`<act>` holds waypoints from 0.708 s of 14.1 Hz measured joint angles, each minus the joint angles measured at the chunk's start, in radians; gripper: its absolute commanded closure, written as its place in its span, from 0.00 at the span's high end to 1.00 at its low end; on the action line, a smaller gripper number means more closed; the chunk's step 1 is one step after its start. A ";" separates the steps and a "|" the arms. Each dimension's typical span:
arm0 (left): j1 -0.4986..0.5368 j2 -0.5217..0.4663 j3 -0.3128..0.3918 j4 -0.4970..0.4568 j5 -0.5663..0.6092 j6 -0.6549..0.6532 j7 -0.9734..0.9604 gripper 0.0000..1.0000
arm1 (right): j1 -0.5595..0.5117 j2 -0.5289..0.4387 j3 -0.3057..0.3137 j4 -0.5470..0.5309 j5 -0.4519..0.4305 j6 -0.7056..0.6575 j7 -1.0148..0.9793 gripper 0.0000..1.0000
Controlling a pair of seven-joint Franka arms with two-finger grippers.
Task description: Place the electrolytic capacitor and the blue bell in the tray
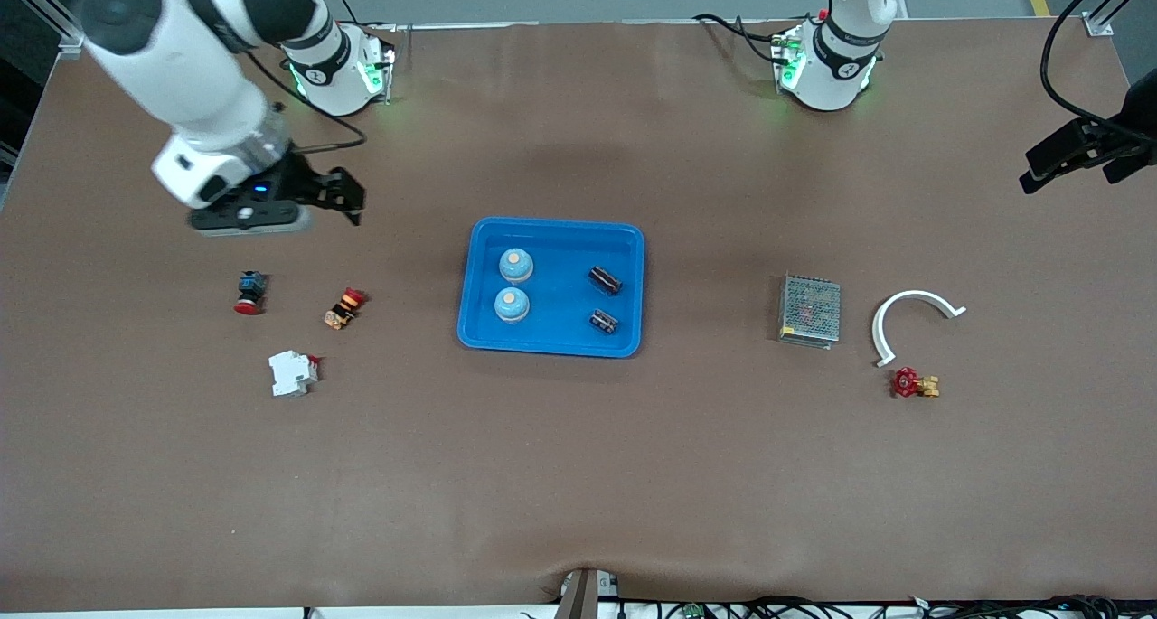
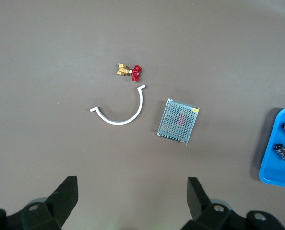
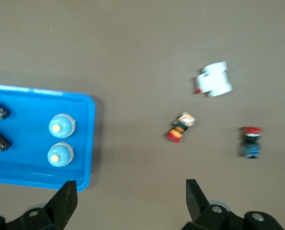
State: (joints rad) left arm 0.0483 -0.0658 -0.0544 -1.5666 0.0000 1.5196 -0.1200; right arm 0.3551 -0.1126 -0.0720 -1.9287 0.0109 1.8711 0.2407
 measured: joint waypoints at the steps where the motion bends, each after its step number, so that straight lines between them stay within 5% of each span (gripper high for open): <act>1: 0.000 -0.003 -0.001 0.000 0.000 -0.002 0.000 1.00 | -0.043 0.009 -0.001 0.061 0.000 -0.049 -0.052 1.00; 4: -0.001 -0.006 -0.004 0.000 0.000 -0.004 0.000 1.00 | -0.150 0.066 -0.003 0.235 -0.001 -0.165 -0.138 1.00; 10: -0.002 -0.006 -0.008 0.000 0.000 -0.005 0.000 1.00 | -0.316 0.119 -0.003 0.333 -0.001 -0.173 -0.233 1.00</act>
State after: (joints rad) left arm 0.0461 -0.0720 -0.0626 -1.5666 0.0000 1.5148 -0.1199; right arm 0.0390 0.0066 -0.0755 -1.5954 0.0102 1.6982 0.0078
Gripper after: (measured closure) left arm 0.000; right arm 0.000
